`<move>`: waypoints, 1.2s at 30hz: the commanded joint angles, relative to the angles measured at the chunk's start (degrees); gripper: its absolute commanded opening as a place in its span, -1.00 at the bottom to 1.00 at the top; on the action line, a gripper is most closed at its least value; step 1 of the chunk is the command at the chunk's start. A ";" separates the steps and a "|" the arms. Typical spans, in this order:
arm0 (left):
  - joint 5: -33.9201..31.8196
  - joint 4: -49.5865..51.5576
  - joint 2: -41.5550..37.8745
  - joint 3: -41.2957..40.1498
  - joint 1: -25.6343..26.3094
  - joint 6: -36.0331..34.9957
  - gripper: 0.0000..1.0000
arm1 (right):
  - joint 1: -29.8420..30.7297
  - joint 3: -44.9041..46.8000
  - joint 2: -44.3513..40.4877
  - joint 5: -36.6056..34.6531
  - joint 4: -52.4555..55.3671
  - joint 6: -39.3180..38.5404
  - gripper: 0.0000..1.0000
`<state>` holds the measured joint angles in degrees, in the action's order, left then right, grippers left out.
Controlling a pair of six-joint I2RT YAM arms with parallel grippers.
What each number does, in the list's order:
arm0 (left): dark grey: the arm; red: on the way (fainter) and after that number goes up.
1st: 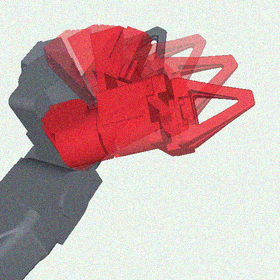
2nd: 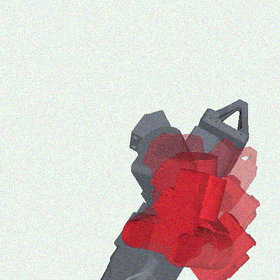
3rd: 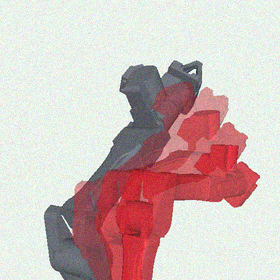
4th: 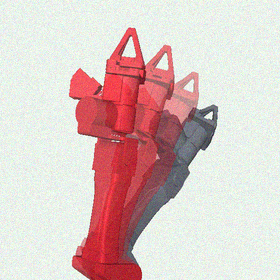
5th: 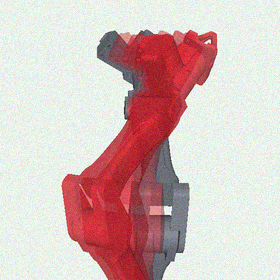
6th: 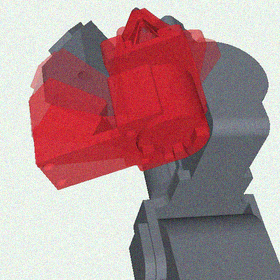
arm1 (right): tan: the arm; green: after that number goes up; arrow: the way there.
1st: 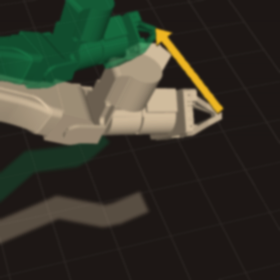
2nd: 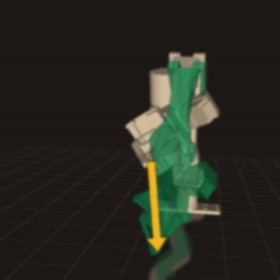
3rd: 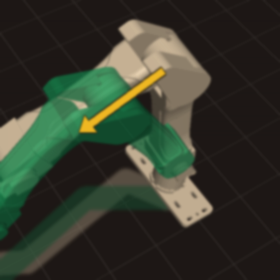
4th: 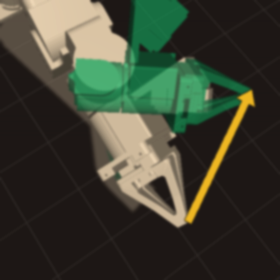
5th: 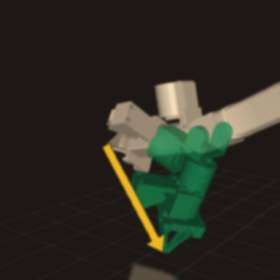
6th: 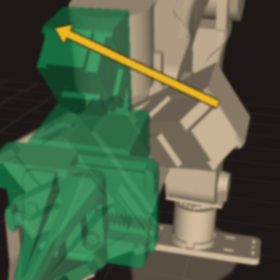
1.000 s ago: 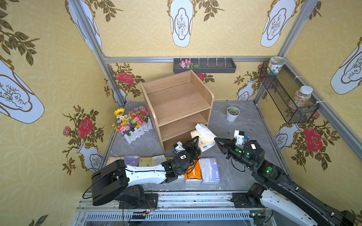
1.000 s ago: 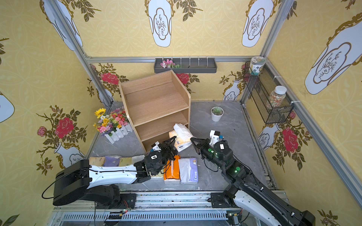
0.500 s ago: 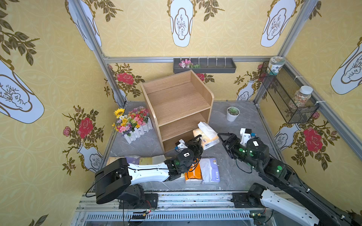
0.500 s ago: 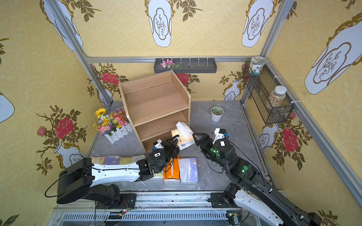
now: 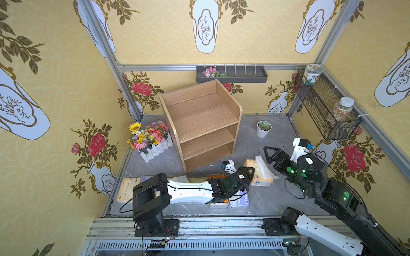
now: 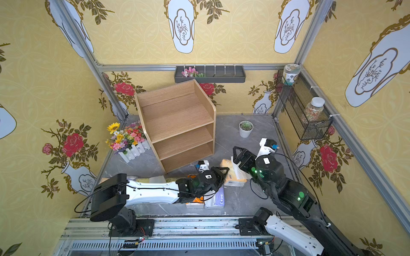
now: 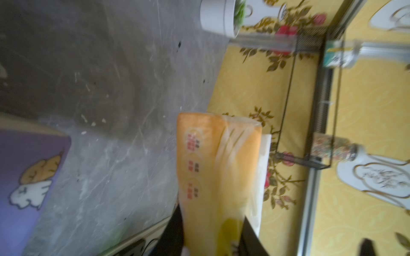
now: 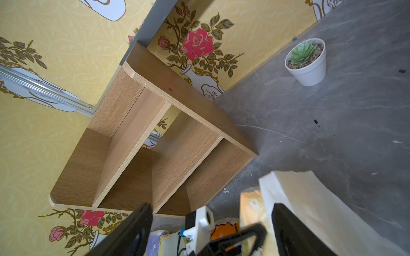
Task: Remove the tissue boxes from the shelf
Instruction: Place the box of tissues at the center of the board.
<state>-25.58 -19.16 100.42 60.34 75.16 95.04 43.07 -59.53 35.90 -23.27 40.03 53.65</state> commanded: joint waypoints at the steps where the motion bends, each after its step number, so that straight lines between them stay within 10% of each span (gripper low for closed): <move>1: 7.96 3.48 4.52 3.32 1.25 -3.21 -0.43 | 0.03 -0.59 -1.70 -3.56 1.76 -3.15 0.76; 24: -0.79 12.47 12.37 9.76 5.09 -1.85 -0.37 | 0.00 -0.11 -1.66 -2.49 2.59 -1.80 0.76; 36: -4.08 18.91 10.65 8.43 6.35 2.62 0.42 | 0.08 0.62 -1.97 -3.05 3.02 -1.61 0.76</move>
<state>-27.00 -2.72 111.61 69.06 80.97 96.66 43.07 -58.78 33.95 -25.63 43.66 52.25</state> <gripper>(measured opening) 0.709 0.878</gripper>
